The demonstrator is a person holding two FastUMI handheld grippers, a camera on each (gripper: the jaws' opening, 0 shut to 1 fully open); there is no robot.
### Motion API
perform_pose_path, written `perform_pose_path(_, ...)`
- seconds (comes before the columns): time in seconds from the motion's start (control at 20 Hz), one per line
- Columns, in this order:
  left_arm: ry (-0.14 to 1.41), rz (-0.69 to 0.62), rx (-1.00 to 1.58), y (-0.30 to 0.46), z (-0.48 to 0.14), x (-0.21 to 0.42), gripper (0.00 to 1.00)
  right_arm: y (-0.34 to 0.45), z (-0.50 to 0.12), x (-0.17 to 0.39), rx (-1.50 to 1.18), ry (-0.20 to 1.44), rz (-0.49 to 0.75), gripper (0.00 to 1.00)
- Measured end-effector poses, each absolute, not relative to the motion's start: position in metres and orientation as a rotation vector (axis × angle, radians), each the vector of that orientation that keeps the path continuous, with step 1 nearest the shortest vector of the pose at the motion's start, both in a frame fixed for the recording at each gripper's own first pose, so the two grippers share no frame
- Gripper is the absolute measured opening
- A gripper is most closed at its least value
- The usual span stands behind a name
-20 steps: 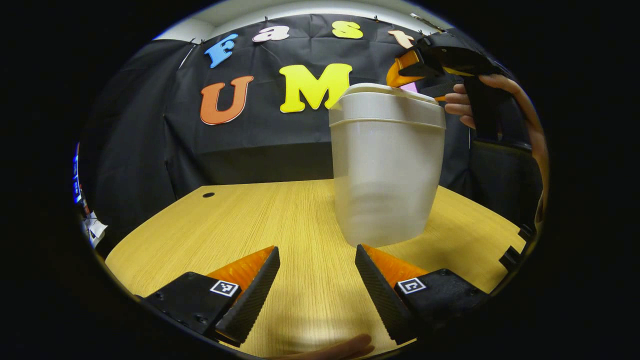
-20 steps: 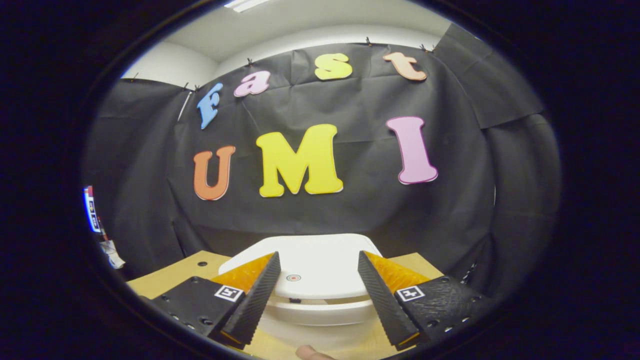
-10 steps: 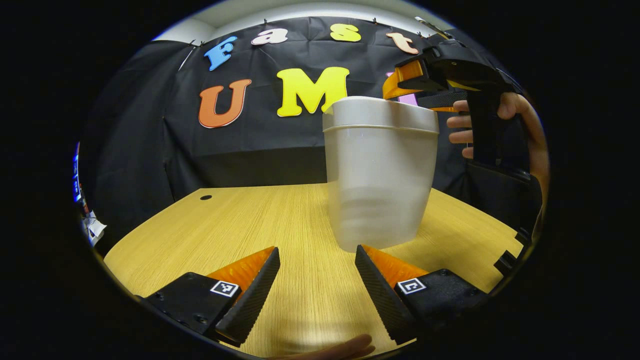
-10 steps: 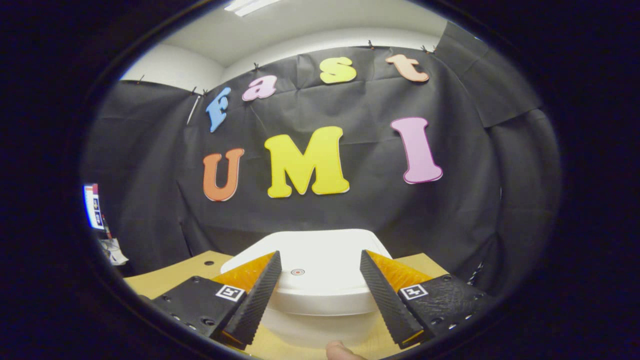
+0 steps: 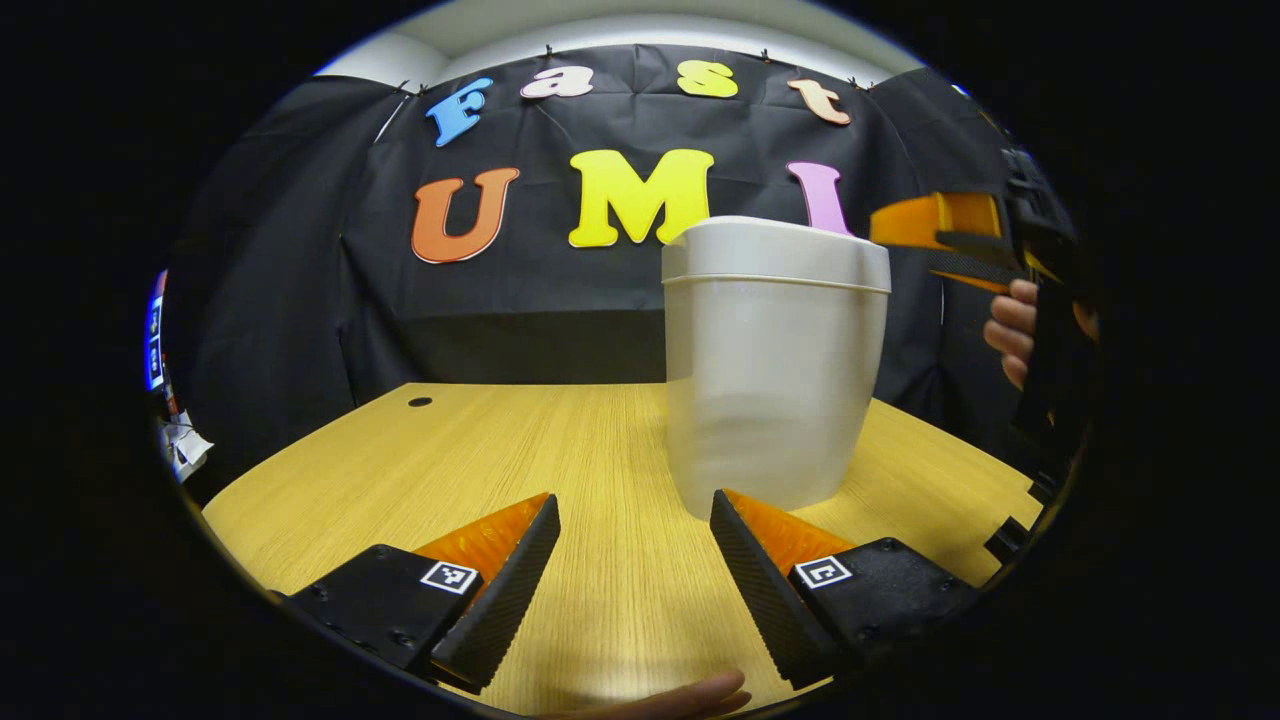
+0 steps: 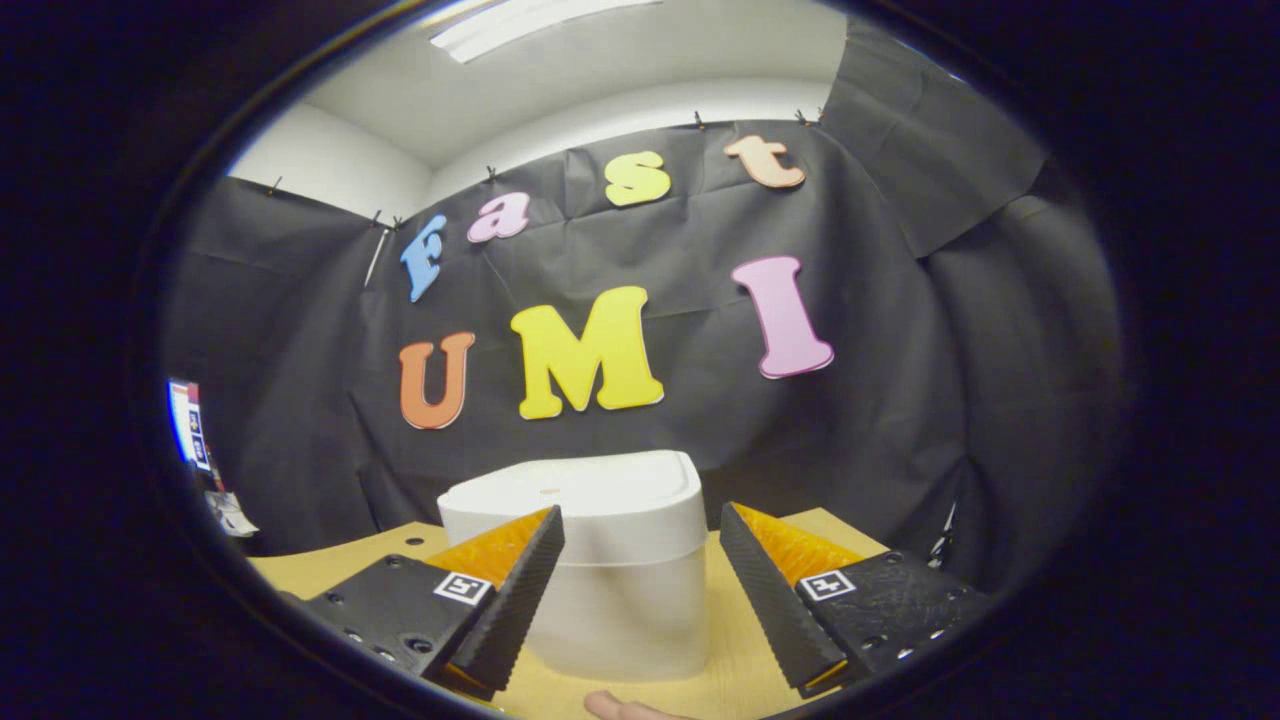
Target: Press the lid of the desktop garbage bin to open it, pick up the crumpled paper on the desktop and throw it into the bin, then pick up the pop can on the desktop and drop it into the bin, and finally close the garbage bin lid.
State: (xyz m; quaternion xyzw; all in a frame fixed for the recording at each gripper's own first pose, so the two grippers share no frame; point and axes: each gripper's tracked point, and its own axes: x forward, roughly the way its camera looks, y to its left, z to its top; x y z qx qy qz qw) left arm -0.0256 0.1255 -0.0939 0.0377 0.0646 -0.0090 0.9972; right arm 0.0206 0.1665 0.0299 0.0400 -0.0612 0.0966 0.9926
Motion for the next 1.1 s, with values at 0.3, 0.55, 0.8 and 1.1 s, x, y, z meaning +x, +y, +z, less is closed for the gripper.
perform_pose_path(0.3,0.030,0.046,0.095,0.145,-0.060,-0.023,0.98,0.157,-0.024,-0.026,-0.026,-0.116,0.216,0.93)
perform_pose_path(0.55,-0.023,0.037,0.126,0.140,-0.051,-0.029,0.98,0.156,-0.051,-0.045,0.009,-0.049,0.261,0.93)
perform_pose_path(0.8,-0.015,0.034,0.122,0.137,-0.055,-0.030,0.98,0.135,-0.060,-0.056,-0.015,-0.051,0.226,0.93)
perform_pose_path(1.1,-0.009,0.028,0.110,0.132,-0.059,-0.033,0.99,0.115,-0.061,-0.061,0.006,-0.051,0.190,0.96)
